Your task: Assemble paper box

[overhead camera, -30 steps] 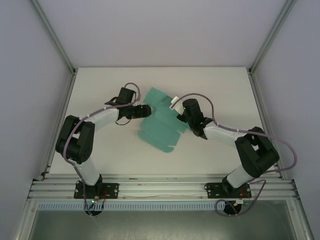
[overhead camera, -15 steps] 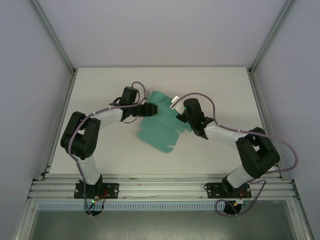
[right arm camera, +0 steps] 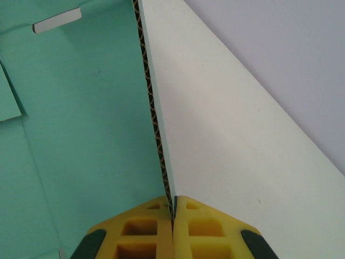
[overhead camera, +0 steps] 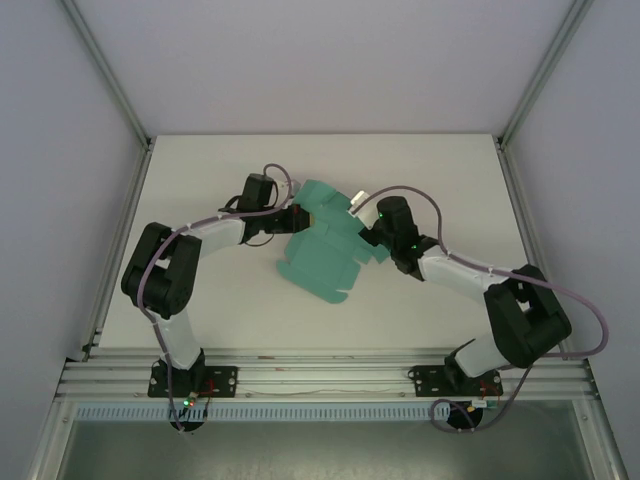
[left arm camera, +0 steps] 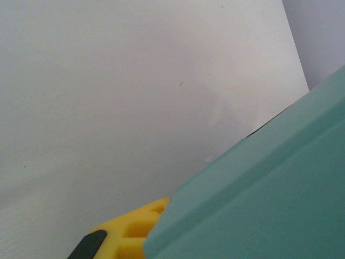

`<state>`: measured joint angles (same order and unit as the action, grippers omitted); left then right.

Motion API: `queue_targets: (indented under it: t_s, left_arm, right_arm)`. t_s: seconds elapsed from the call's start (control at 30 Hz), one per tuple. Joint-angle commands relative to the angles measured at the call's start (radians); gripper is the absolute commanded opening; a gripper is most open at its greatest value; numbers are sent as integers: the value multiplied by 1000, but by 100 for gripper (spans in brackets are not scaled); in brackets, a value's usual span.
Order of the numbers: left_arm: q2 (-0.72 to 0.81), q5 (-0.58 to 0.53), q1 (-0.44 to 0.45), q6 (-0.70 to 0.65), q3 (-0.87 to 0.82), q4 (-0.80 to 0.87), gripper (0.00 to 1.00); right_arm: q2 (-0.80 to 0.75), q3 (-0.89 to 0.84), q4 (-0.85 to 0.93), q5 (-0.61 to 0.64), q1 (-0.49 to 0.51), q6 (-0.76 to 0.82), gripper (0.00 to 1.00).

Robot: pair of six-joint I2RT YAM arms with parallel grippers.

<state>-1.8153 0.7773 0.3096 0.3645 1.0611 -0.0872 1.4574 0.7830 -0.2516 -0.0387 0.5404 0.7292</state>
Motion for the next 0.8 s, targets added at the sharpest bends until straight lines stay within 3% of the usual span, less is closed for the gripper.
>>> queue_targets:
  t_s: [0.0,0.1,0.2,0.33,0.57,0.63,0.77]
  left_arm:
    - [11,-52,5,-38,-7,38,0]
    - [23,-65,5,-38,-2,47,3]
    - [48,-92,3,-41,-2,63,63]
    - [107,-134,-12,-37,-10,90,97]
    - [213,-243,-93,28,-36,144,100]
    - [232,-277,-114,35,-33,162,100]
    - [197,-455,-143,51,42,257,100]
  right_arm:
    - [-44,16,-31,-47,5,-9,0]
    - [-40,29,-2,-26,1,33,0]
    - [-27,62,51,30,5,128,0]
    - [10,131,121,150,5,301,0]
    - [102,155,-17,260,28,603,0]
    - [153,138,-143,331,53,702,0]
    - [242,94,-444,360,68,789,0]
